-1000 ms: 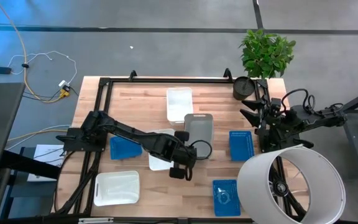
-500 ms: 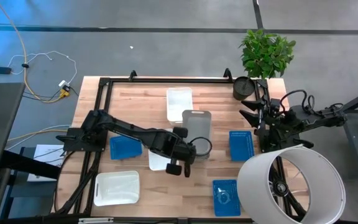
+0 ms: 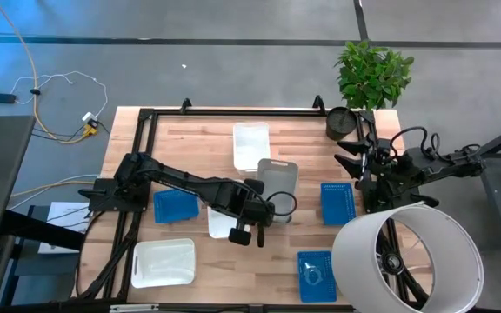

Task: Stack baskets by color
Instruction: Stack the gray bin on top of the other bottom gray bins

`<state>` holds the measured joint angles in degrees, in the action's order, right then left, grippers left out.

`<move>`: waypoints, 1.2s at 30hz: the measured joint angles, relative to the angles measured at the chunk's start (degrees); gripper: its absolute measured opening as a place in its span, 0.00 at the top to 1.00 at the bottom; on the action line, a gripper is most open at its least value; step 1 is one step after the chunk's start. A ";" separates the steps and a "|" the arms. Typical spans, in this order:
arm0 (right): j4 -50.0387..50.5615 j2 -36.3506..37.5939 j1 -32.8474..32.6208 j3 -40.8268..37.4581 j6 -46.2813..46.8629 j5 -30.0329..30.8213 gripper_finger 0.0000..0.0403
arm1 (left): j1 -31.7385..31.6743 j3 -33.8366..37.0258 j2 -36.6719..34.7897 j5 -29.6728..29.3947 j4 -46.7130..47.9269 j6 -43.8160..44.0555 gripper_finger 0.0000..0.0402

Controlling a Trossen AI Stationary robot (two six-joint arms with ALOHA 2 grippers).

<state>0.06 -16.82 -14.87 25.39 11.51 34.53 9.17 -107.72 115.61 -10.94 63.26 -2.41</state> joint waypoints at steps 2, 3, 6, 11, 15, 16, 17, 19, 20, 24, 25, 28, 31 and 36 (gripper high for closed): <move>0.13 0.00 0.00 0.00 0.00 0.01 0.40 | 0.23 0.00 0.00 -0.17 0.36 -0.73 1.00; 0.13 0.00 0.00 0.00 0.00 0.01 0.40 | 0.26 0.00 0.00 -0.45 0.43 -0.79 1.00; 0.13 0.00 0.00 0.00 0.00 0.00 0.40 | 0.20 0.00 0.00 -2.46 0.42 -0.53 1.00; 0.15 0.00 0.00 0.00 -0.02 0.01 0.40 | -0.76 0.00 0.00 -3.49 1.36 0.12 1.00; 0.15 0.00 0.00 0.00 -0.02 0.01 0.40 | -1.58 0.02 0.00 -3.85 1.95 0.32 1.00; 0.15 0.00 0.00 0.00 -0.02 0.01 0.40 | -1.75 0.02 0.00 -3.52 1.92 0.28 1.00; 0.16 0.00 0.00 0.00 -0.02 0.01 0.40 | -1.79 0.02 0.00 -3.03 1.93 0.26 1.00; 0.15 0.00 0.00 0.00 -0.02 0.01 0.40 | -2.00 0.02 0.00 -2.21 2.27 0.07 1.00; 0.17 0.00 0.00 0.00 -0.02 0.01 0.40 | -2.03 0.02 0.00 -1.61 2.47 -0.41 1.00; 0.40 0.00 0.00 0.00 -0.02 0.01 0.40 | -1.55 0.03 0.99 -1.12 2.98 -2.61 1.00; 0.49 0.00 0.00 0.00 -0.03 0.01 0.40 | -1.32 0.11 1.17 -1.17 3.41 -2.98 1.00; 0.61 0.01 0.02 0.00 -0.03 0.01 0.40 | -1.05 0.02 2.15 -0.15 4.15 -3.24 1.00; 0.65 -0.06 0.02 0.00 0.02 0.05 0.40 | -0.58 0.11 3.30 -0.20 6.26 -2.60 1.00; 0.99 -0.15 0.02 0.00 -0.03 0.84 0.40 | -0.52 -0.12 3.39 -0.74 6.86 -2.31 1.00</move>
<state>1.04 -16.97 -14.86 25.39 11.47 35.37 8.64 -107.85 119.00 -11.68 70.12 -4.72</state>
